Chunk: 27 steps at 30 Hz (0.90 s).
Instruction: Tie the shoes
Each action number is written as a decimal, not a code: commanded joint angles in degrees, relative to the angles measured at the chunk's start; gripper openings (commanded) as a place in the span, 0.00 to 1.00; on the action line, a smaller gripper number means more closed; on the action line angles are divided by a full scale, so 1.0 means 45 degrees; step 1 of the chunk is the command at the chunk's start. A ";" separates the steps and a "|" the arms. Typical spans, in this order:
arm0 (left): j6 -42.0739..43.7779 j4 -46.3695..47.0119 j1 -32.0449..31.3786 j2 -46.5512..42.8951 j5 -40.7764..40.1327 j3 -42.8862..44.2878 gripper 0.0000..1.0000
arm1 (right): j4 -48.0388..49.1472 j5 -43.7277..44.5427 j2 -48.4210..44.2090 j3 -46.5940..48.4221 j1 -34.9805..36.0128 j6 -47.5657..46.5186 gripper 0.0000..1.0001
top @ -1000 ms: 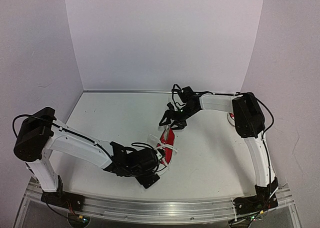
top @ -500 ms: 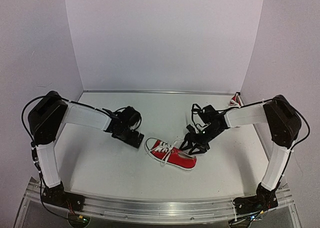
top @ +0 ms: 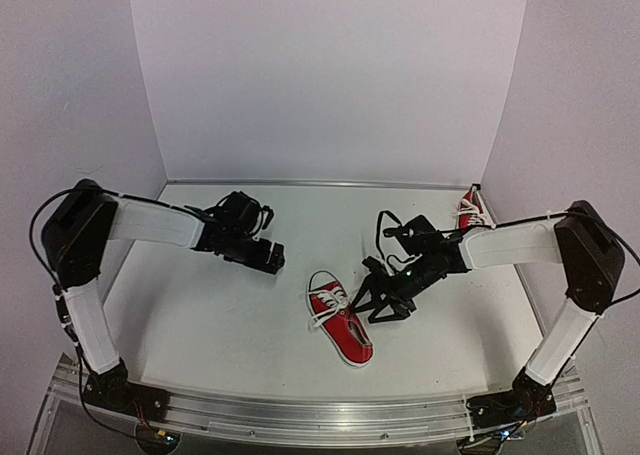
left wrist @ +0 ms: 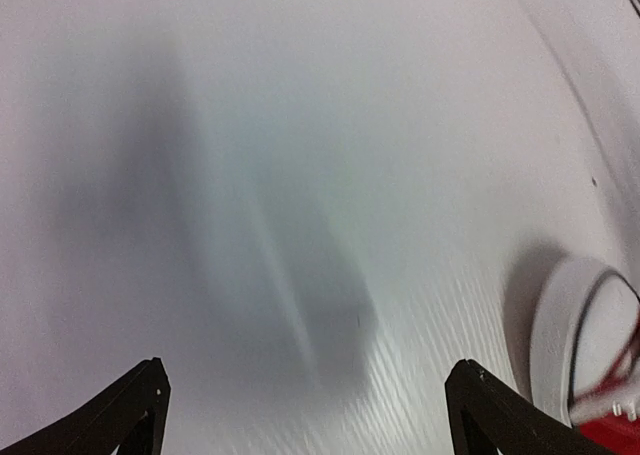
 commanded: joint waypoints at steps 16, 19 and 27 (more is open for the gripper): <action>-0.3266 -0.1676 -0.0130 -0.5954 0.2233 -0.3969 1.00 | 0.0528 -0.1306 0.2758 0.3413 0.2845 0.0038 0.73; -0.3428 -0.2517 -0.0124 -0.6027 0.2036 -0.3063 1.00 | 0.0459 -0.0930 0.1816 0.3431 0.2837 0.0319 0.73; -0.2725 -0.5625 0.0473 -0.5028 0.2501 0.1613 1.00 | -0.0811 0.0819 -0.2329 0.2167 0.1984 0.0835 0.77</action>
